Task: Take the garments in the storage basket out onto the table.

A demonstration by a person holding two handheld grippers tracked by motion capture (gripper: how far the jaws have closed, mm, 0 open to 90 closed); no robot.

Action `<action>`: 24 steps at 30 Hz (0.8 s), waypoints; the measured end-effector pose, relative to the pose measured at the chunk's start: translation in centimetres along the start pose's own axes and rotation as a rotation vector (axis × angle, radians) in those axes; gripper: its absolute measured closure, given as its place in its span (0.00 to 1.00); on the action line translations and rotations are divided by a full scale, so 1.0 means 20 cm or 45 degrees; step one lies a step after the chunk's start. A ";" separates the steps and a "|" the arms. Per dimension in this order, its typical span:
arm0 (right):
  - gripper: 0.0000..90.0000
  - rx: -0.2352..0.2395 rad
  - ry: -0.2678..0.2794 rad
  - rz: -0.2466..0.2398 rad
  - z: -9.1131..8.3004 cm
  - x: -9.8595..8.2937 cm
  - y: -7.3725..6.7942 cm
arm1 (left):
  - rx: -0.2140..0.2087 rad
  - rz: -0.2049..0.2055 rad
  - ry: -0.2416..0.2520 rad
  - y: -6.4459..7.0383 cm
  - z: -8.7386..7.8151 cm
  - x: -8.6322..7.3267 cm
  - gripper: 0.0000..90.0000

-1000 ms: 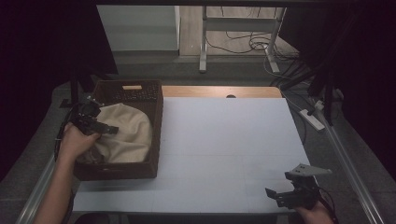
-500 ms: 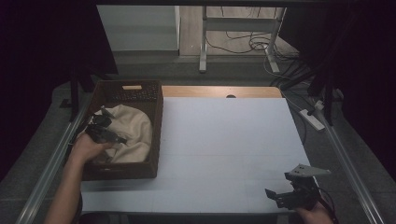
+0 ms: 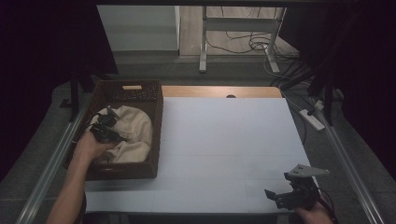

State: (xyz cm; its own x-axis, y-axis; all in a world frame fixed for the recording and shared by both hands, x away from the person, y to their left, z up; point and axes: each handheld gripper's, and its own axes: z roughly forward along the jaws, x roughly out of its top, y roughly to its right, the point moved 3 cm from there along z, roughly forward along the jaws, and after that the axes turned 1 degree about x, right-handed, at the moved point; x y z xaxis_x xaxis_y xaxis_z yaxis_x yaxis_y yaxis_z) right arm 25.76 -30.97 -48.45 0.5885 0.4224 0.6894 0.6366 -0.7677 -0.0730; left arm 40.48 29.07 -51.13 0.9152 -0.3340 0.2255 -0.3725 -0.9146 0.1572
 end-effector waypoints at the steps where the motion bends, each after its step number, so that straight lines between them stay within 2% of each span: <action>1: 0.01 -0.001 0.000 -0.001 0.00 0.00 0.00 | 0.008 0.006 -0.002 0.00 0.00 0.00 0.61; 4: 0.01 -0.005 -0.010 -0.004 0.00 0.00 0.00 | 0.042 0.030 0.017 0.02 -0.02 0.00 0.66; 7: 0.01 -0.005 -0.009 -0.001 0.00 0.00 0.00 | 0.029 0.025 0.088 0.02 -0.05 -0.02 0.68; 11: 0.01 -0.005 -0.011 0.005 0.01 0.00 0.00 | -0.028 0.013 0.204 0.02 -0.11 -0.03 0.70; 15: 0.01 -0.008 -0.020 0.005 0.01 0.00 0.00 | -0.115 0.008 0.365 0.02 -0.19 -0.03 0.71; 17: 0.01 -0.010 -0.022 0.004 0.01 0.01 0.00 | -0.156 0.023 0.440 0.03 -0.24 -0.02 0.72; 24: 0.01 -0.010 -0.023 -0.001 0.01 0.01 0.00 | -0.195 0.093 0.585 0.10 -0.38 0.01 0.72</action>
State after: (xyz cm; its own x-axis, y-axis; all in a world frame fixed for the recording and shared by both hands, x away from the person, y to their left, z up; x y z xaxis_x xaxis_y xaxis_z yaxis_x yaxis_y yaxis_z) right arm 25.93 -30.84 -48.50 0.5966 0.4316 0.6766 0.6334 -0.7709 -0.0667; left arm 38.69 28.92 -43.53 0.7362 -0.2290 0.6369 -0.4827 -0.8373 0.2568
